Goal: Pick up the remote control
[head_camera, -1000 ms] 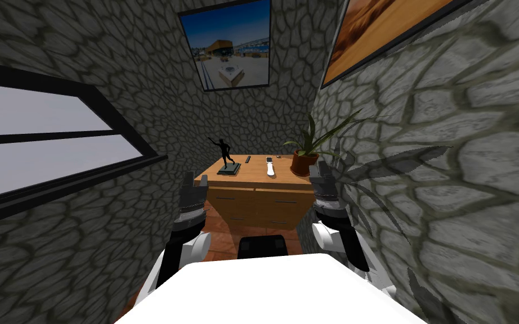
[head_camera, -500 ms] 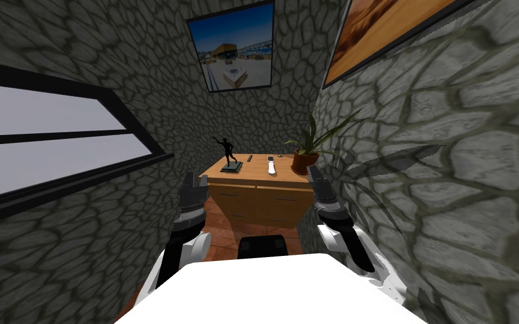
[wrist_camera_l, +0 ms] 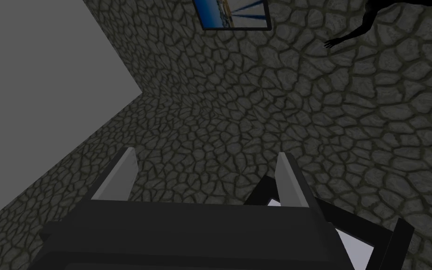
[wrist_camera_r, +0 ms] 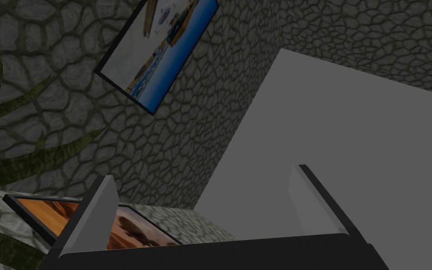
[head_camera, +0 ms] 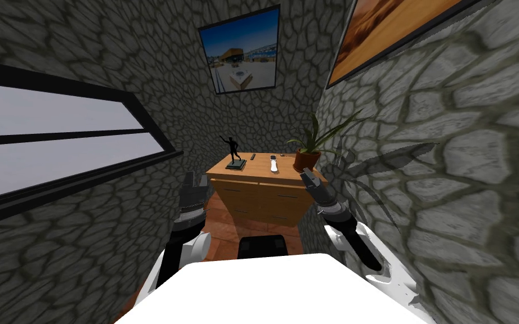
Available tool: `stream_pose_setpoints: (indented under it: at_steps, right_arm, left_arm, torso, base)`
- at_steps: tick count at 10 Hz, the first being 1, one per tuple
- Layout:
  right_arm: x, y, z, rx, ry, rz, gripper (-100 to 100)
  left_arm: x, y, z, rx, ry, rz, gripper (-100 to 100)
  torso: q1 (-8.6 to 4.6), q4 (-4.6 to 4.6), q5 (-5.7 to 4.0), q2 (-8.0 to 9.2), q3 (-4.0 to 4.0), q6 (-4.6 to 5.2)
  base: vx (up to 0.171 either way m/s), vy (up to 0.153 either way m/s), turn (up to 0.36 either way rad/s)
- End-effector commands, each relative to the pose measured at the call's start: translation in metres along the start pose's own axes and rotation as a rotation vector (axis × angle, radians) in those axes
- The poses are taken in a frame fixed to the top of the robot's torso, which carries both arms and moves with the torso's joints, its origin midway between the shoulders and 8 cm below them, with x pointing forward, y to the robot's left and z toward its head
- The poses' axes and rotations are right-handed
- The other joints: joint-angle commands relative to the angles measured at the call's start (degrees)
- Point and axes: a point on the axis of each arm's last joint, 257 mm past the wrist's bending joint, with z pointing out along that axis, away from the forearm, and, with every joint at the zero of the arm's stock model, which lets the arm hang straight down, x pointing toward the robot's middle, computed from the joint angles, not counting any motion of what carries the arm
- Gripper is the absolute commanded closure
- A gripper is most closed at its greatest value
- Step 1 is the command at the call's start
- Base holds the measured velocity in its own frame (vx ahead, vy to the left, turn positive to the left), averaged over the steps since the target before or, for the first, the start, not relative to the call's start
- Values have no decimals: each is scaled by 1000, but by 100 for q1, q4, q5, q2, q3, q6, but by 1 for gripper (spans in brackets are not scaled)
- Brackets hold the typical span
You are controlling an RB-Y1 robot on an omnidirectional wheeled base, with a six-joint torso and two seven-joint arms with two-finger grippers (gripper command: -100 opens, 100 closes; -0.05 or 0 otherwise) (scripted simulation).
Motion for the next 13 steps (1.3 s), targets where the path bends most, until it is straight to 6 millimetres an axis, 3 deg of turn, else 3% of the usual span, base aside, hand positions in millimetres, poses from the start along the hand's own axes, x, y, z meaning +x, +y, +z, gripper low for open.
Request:
stream_pose_setpoints:
  at_steps: [1,7,13]
  right_arm:
    - [9,4,-2,-33,46,-51,-100]
    - [45,8,-26,-201,276,-308,-100]
    - [77,-5,-67,-397,523,-560,-100]
  left_arm:
    - [0,0,0,0,0,0,0]
    - [0,0,0,0,0,0,0]
    - [0,0,0,0,0,0,0]
  torso:
    - [0,0,0,0,0,0]
    - [4,2,1,8,5,0]
    - [2,3,0,12,7,1]
  base:
    - [-61,8,48]
    - [-84,21,88]
    - [-87,28,113]
